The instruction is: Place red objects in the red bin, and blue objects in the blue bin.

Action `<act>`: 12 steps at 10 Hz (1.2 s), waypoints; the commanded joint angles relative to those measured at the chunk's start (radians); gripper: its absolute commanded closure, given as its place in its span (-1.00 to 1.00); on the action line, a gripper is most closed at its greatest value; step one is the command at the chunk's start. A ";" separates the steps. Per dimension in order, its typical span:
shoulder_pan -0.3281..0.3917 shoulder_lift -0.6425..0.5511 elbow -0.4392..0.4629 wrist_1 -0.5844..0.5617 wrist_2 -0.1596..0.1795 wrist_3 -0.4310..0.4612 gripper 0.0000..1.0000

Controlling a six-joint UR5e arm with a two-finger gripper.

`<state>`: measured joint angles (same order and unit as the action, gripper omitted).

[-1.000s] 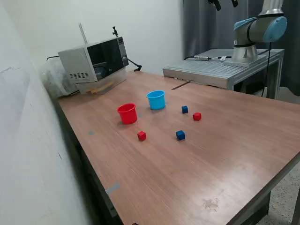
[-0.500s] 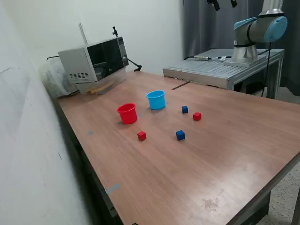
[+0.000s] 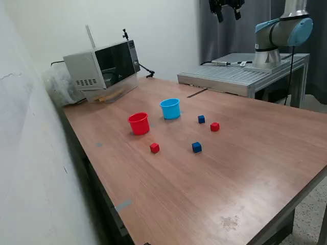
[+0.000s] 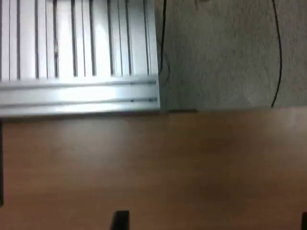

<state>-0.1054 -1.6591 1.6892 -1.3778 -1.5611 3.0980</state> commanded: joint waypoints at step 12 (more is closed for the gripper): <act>-0.008 0.537 0.041 -0.687 0.075 0.361 -1.00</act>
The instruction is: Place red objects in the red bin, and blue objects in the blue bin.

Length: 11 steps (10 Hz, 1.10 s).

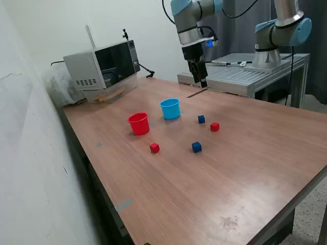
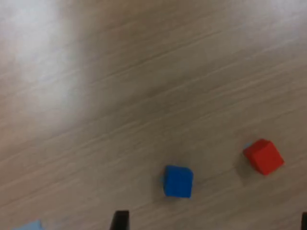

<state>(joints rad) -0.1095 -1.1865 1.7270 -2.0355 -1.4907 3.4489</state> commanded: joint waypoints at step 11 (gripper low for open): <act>-0.044 0.272 -0.064 -0.107 0.038 0.024 -1.00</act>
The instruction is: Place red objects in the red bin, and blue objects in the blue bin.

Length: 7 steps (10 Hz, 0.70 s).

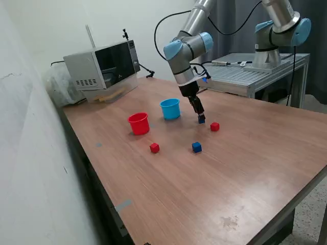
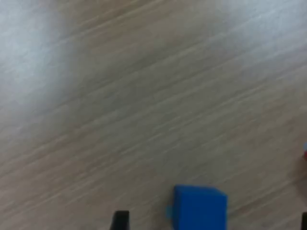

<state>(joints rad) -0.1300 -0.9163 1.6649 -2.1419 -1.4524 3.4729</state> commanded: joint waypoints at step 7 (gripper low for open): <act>0.009 -0.003 0.007 0.005 0.000 -0.001 -1.00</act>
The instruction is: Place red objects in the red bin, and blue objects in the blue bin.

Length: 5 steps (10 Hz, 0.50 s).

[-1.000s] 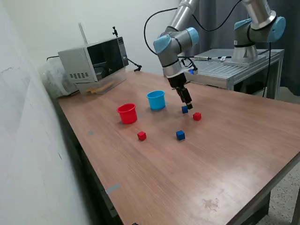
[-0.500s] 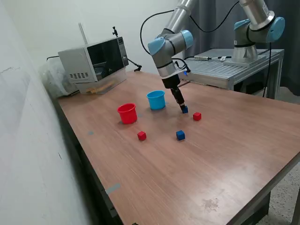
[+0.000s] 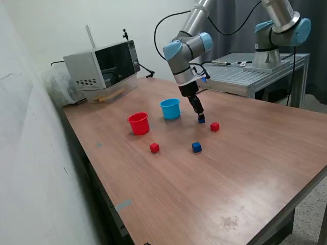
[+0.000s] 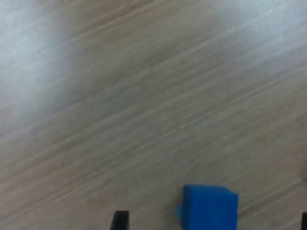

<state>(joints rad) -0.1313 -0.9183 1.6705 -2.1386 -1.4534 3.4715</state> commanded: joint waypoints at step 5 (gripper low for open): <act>0.001 0.016 0.003 0.005 -0.001 -0.025 1.00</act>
<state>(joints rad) -0.1273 -0.9072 1.6731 -2.1360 -1.4543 3.4596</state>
